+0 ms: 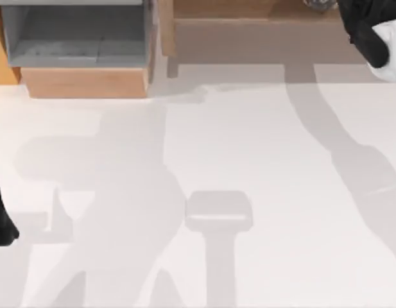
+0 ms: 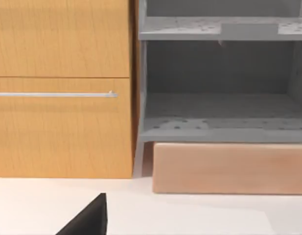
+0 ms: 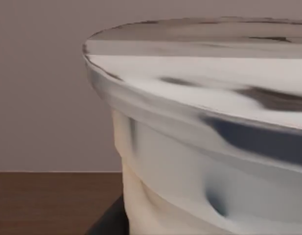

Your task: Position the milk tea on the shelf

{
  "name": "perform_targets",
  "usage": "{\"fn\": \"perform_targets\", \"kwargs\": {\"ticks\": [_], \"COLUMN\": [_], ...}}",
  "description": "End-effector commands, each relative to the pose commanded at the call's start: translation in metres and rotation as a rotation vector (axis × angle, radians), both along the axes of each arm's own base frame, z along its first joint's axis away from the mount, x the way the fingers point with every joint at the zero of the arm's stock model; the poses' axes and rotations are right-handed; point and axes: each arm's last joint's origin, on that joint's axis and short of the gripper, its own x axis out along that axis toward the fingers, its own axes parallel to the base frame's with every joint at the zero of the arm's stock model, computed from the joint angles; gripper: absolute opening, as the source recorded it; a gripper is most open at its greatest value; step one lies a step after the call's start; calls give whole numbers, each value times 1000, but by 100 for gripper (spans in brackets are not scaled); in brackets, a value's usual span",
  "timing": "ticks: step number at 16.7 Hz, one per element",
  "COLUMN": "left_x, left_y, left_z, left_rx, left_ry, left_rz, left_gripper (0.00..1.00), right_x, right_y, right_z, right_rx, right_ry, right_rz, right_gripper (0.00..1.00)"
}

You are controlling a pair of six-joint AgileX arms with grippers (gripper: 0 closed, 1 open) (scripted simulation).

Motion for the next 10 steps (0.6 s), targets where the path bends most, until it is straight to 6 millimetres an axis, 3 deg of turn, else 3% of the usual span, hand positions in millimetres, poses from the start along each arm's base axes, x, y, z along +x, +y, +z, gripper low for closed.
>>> {"fn": "perform_targets", "kwargs": {"ticks": [5, 10], "left_x": [0, 0], "left_y": [0, 0], "left_z": [0, 0], "left_rx": [0, 0], "left_ry": [0, 0], "left_rz": [0, 0], "left_gripper": [100, 100], "right_x": [7, 7], "right_y": [-1, -1], "right_z": [-4, -4], "right_rx": [1, 1], "right_ry": [-6, -6], "right_rz": [1, 1], "right_gripper": [0, 38]}}
